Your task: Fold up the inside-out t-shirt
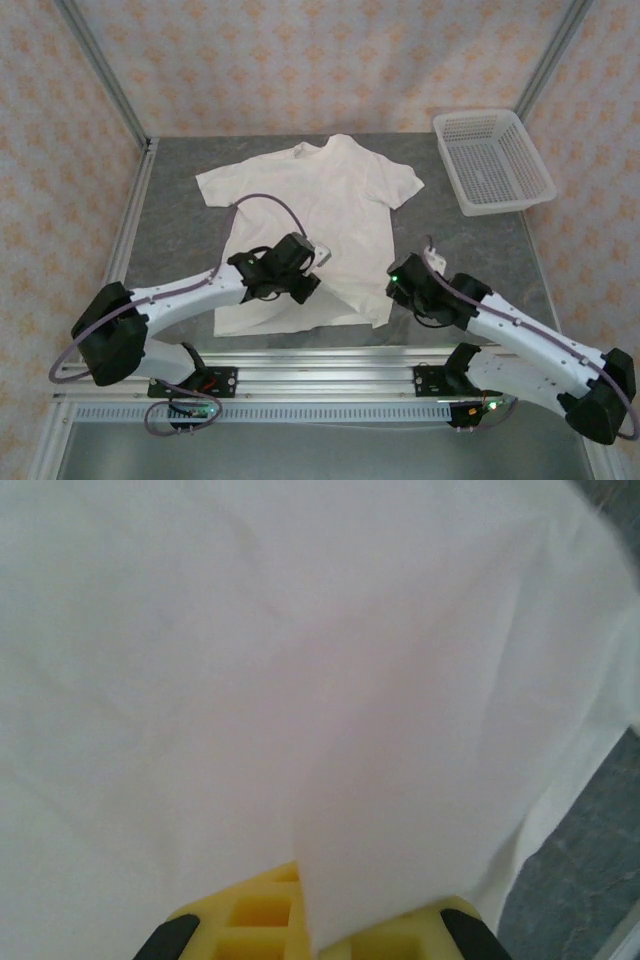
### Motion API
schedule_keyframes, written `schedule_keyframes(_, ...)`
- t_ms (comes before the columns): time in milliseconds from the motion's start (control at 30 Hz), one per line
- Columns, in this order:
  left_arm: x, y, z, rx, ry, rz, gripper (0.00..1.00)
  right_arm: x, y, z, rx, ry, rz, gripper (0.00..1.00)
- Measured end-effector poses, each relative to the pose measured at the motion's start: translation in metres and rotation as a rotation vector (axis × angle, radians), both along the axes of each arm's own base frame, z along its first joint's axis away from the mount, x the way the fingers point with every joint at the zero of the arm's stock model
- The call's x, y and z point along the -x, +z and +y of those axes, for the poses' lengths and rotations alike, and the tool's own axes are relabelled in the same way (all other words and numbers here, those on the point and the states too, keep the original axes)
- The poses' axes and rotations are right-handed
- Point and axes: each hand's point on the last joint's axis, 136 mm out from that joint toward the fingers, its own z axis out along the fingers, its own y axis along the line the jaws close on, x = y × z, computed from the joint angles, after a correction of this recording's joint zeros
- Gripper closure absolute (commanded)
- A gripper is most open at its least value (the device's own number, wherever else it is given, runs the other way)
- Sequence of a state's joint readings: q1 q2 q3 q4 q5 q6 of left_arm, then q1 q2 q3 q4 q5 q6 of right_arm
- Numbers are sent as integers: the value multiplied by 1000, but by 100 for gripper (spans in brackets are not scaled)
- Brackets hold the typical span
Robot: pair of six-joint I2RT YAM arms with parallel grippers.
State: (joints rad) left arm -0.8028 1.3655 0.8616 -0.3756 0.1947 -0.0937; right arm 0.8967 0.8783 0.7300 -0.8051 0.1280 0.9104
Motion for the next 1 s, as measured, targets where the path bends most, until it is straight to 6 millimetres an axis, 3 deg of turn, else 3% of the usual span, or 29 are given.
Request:
schedule_keyframes(100,-3,4,5,35,30,25,100,7,24,53,3,282,-198,48)
schedule_keyframes(167,-6,4,9,56,56,51,100,20,27,94,17,469,-330,49)
schedule_keyframes(200,-7,4,11,64,65,61,100,26,23,112,24,545,-383,55)
schedule_keyframes(333,-11,14,12,107,86,86,100,23,-16,143,179,708,-488,84)
schedule_keyframes(533,-26,46,6,194,97,80,100,3,-58,190,397,875,-667,95)
schedule_keyframes(700,-28,61,-1,240,73,82,100,-18,-109,208,630,936,-767,99)
schedule_keyframes(800,-22,58,1,230,64,110,100,-44,-98,214,641,866,-822,98)
schedule_keyframes(900,-16,62,3,229,53,116,100,-83,-87,198,670,772,-808,98)
schedule_keyframes(1000,-15,93,-2,289,25,91,100,-113,-79,177,657,696,-785,98)
